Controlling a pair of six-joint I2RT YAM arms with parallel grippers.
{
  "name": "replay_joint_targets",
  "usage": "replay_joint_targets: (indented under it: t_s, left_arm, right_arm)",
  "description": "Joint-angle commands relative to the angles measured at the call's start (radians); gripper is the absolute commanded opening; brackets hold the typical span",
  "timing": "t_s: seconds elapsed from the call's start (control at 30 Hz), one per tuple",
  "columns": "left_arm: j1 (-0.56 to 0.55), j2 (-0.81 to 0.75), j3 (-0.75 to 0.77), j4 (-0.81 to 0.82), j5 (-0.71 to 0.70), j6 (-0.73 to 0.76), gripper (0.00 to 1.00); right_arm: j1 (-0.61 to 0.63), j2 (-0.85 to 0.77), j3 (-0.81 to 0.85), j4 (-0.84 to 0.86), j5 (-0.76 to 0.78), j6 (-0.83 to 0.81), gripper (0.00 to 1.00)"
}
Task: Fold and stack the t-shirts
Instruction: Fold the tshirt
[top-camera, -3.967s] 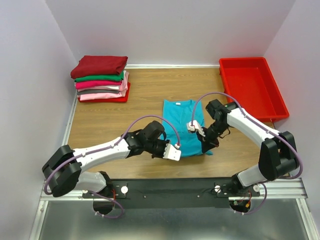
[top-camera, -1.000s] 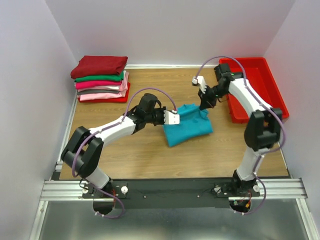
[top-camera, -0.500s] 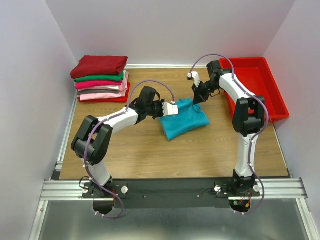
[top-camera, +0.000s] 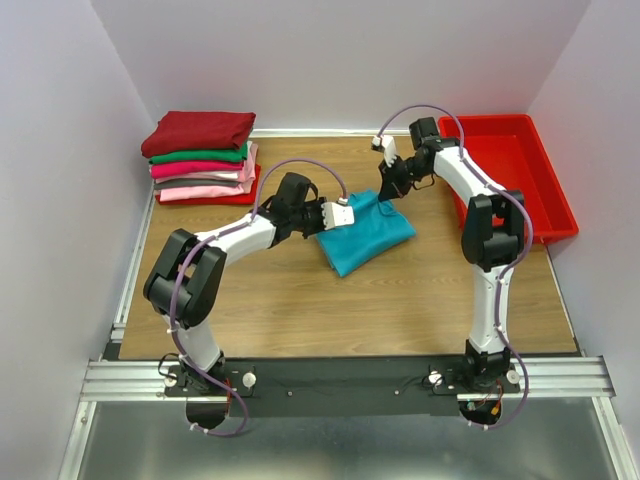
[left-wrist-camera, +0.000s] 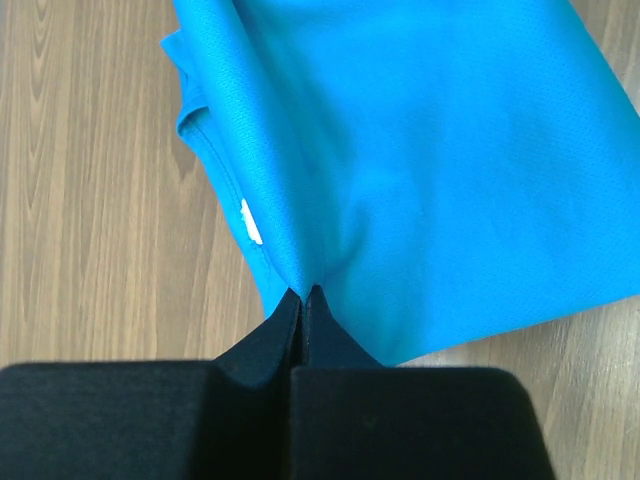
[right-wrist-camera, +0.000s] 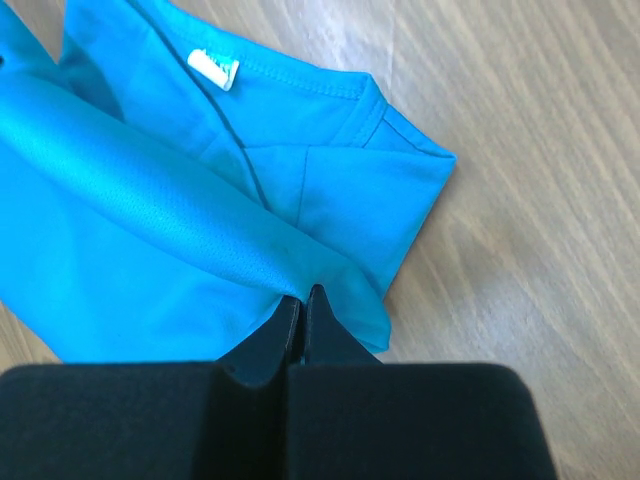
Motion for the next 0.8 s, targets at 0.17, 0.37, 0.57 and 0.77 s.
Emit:
replay_joint_targets:
  t_s: [0.17,0.37,0.57,0.77]
  left_arm:
    - [0.007,-0.079,-0.063,0.052,-0.090,-0.108,0.00]
    - [0.007,-0.036,-0.071,0.056,-0.129,-0.139,0.00]
    - [0.019,0.017,-0.034,0.069,-0.204,-0.171,0.00]
    - [0.025,0.037,-0.002,0.086,-0.331,-0.228,0.00]
  right_arm:
    - [0.018,-0.010,-0.014,0.136,-0.090,0.118,0.00]
    - [0.061,0.039,0.021,0.236,-0.052,0.248,0.00]
    - [0.075,0.080,0.036,0.323,0.060,0.365,0.00]
    - [0.085,0.091,0.047,0.414,0.132,0.483,0.17]
